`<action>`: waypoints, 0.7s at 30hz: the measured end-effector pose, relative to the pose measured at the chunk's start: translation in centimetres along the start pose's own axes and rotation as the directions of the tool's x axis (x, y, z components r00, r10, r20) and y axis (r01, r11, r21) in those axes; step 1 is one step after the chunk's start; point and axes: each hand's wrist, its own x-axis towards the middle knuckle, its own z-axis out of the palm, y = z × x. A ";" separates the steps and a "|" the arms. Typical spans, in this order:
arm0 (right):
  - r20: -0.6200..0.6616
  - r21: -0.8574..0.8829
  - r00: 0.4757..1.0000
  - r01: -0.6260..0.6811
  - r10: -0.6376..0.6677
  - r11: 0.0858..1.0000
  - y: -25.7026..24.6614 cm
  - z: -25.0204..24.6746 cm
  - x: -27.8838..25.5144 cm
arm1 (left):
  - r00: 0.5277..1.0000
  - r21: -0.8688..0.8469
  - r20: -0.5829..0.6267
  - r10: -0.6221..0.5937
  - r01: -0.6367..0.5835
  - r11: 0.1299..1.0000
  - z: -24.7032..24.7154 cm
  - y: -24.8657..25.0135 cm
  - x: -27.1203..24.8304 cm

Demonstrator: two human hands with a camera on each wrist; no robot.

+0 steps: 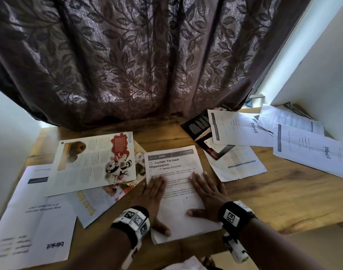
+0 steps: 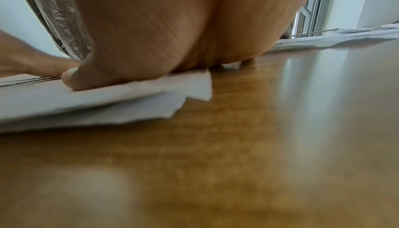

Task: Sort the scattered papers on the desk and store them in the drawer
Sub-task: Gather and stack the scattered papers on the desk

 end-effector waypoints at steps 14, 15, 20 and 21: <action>-0.073 0.160 0.996 0.059 -0.048 0.985 0.5 -1.0 -0.8 | 0.992 0.034 -0.123 -0.040 0.045 0.998 -3.9 0.2 -0.5; -0.116 0.207 0.992 0.068 -0.044 0.976 1.2 -1.4 -1.2 | 0.983 0.022 -0.180 -0.027 0.031 0.999 -4.4 0.5 0.1; -0.359 0.399 0.931 0.096 0.059 0.912 8.2 -3.9 -3.4 | 0.893 -0.118 -0.449 0.021 -0.083 0.990 -6.4 3.9 4.6; -0.409 0.436 0.908 0.106 0.091 0.894 10.4 -4.4 -3.9 | 0.885 -0.133 -0.464 0.034 -0.108 0.985 -6.6 4.9 6.0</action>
